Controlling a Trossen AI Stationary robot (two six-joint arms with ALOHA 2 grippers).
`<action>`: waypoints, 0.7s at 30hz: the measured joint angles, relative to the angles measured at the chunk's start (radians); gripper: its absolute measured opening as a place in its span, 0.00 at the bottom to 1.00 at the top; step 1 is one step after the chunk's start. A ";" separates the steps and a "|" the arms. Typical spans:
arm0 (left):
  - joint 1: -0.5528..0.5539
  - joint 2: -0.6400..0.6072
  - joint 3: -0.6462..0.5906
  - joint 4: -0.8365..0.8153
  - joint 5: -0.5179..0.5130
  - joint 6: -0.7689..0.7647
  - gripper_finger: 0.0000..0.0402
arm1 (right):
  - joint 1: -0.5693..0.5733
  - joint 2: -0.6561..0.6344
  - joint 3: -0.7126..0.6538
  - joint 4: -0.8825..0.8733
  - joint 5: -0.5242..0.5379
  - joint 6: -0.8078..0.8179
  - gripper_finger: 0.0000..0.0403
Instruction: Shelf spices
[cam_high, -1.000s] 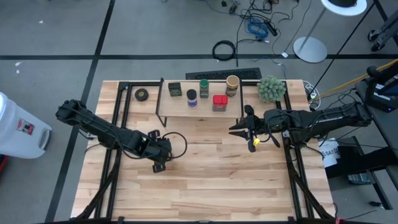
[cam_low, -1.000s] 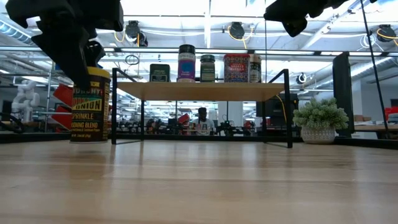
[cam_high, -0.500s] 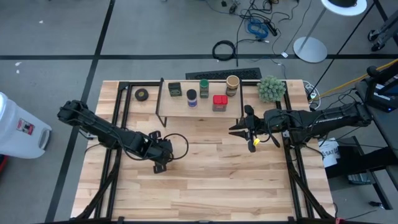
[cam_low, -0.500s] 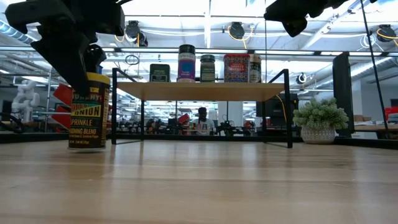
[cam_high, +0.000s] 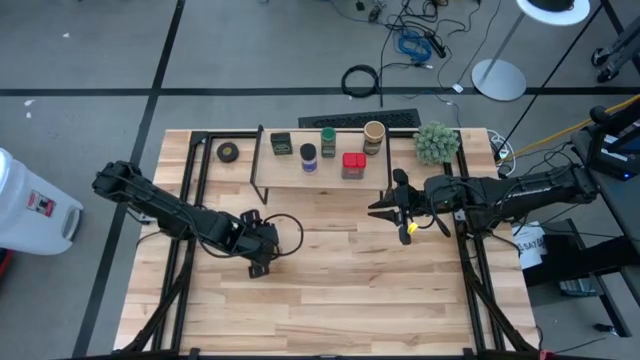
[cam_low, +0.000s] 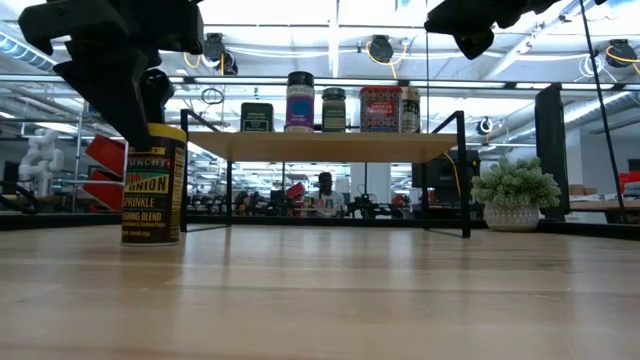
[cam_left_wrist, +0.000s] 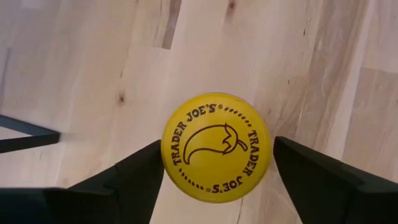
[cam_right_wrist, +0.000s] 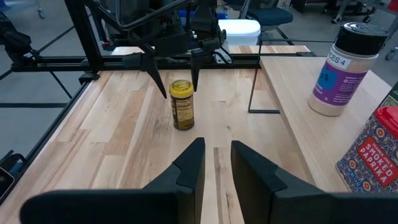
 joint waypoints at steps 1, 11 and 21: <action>0.000 0.000 0.000 0.000 0.000 0.000 0.78 | 0.000 0.000 0.000 0.000 0.000 0.000 0.16; 0.000 -0.039 0.000 -0.003 0.027 -0.001 0.79 | -0.001 0.000 0.002 0.071 0.108 -0.077 0.16; 0.000 -0.107 0.001 -0.002 -0.027 -0.001 0.79 | -0.091 0.002 0.264 -0.110 0.288 -0.271 0.24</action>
